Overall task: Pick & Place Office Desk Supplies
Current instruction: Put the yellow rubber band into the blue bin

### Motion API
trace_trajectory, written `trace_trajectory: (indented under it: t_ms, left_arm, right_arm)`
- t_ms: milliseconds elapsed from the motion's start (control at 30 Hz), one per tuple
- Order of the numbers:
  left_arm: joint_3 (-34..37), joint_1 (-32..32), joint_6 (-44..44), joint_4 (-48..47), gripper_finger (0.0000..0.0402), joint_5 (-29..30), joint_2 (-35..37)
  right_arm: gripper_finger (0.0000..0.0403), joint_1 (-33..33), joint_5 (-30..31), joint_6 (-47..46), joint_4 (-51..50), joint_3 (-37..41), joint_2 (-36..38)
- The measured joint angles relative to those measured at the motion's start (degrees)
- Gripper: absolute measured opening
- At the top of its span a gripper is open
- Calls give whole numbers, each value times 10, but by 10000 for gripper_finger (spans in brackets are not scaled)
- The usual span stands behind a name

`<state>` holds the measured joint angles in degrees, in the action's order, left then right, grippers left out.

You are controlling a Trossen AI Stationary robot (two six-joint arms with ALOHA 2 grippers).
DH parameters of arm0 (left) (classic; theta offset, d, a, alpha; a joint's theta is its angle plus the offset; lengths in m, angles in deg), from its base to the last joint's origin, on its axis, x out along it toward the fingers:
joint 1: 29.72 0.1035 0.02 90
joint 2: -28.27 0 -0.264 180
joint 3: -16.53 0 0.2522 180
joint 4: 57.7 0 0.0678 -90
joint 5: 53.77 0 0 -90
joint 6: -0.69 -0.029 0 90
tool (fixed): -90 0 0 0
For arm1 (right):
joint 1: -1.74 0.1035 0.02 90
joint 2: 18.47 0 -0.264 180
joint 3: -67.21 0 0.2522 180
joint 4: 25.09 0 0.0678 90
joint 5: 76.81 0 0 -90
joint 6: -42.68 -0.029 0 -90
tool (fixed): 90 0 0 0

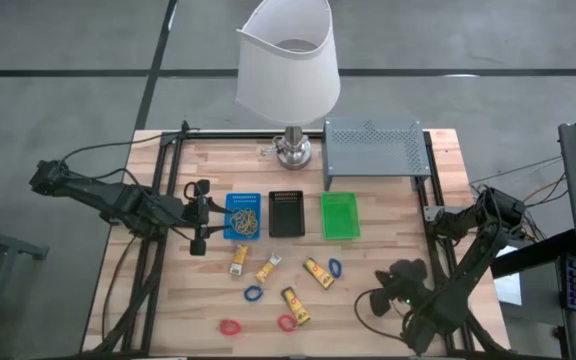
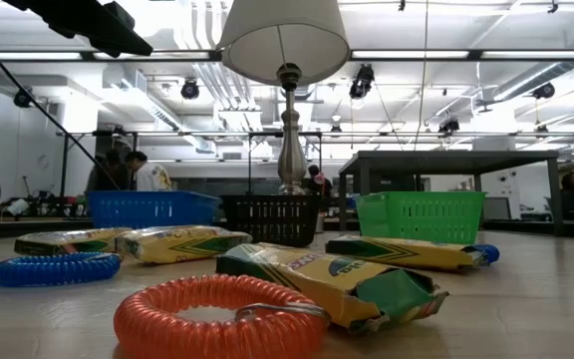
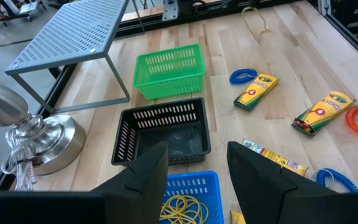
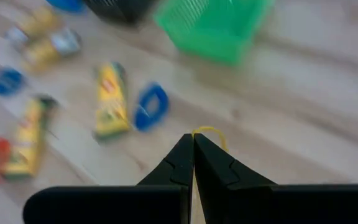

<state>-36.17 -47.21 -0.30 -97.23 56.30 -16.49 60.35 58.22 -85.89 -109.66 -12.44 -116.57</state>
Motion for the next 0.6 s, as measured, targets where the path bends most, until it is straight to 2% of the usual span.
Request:
trace_trajectory:
  t_ms: [200, 367, 467, 600]
  left_arm:
    - [0, 0, 0, 0, 168, 0, 0]
    - [0, 0, 0, 0, 168, 0, 0]
    - [0, 0, 0, 0, 168, 0, 0]
    - [0, 0, 0, 0, 168, 0, 0]
  right_arm:
    - [8, -3, 192, 0, 3, 22, 0]
    - [8, -11, 328, 3, 7, 38, 0]
    - [8, -22, 384, 14, 11, 49, 0]
    - [8, -41, 421, 18, 14, 61, 0]
